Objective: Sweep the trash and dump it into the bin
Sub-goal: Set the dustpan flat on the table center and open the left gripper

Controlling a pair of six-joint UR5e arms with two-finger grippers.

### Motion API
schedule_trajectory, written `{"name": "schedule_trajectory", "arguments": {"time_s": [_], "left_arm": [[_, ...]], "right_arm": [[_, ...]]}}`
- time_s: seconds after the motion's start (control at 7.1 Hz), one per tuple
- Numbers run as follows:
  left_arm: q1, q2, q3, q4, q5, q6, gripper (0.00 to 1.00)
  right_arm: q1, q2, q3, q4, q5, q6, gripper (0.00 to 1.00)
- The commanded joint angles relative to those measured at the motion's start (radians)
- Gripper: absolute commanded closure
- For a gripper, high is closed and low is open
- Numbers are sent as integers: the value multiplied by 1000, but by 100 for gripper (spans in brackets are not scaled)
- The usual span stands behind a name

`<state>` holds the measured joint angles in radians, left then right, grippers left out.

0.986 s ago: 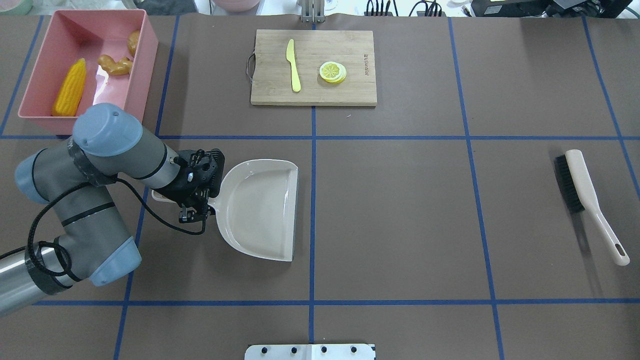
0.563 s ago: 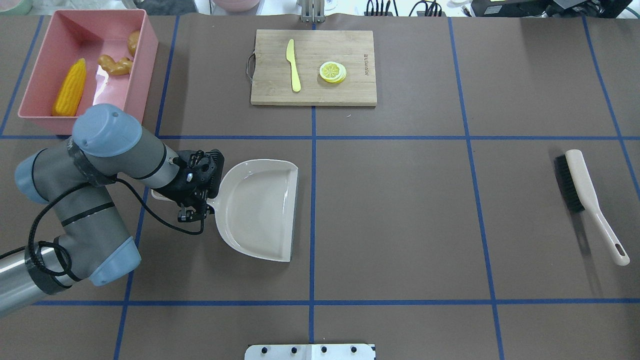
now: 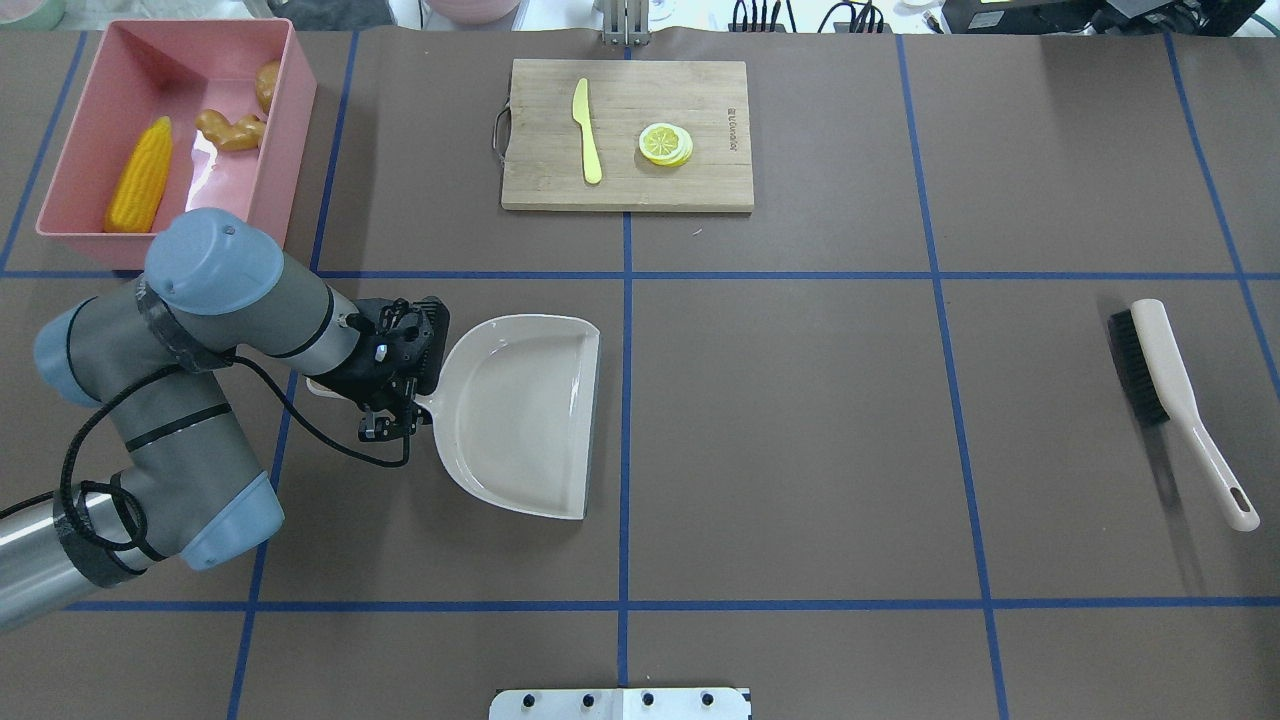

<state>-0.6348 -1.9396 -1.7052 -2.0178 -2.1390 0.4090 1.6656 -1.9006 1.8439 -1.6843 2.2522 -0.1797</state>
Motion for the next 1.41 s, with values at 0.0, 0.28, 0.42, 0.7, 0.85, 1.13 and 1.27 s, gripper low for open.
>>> {"name": "schedule_trajectory", "arguments": {"time_s": [0.0,0.28,0.42,0.7,0.85,1.13,1.27], "left_arm": [[1,-7,7,-12,11,-1,96],[1,-9,44,-79,11,-1,51],[1,-10,42,-79,11,-1,8],[-8,-4,20,-79,10,-4,2],[-20,5,-20,-79,8,-6,2],[-57,51,-89,-72,8,-2,2],[-101,68,-112,-64,11,5,2]], "right_arm": [[0,0,0,0,3,0,0],[-1,0,0,-2,3,0,0],[0,0,0,-2,3,0,0],[-1,0,-2,-2,3,0,0],[0,0,-2,-2,3,0,0],[-1,0,-2,-3,3,0,0],[0,0,-2,-2,3,0,0]]}}
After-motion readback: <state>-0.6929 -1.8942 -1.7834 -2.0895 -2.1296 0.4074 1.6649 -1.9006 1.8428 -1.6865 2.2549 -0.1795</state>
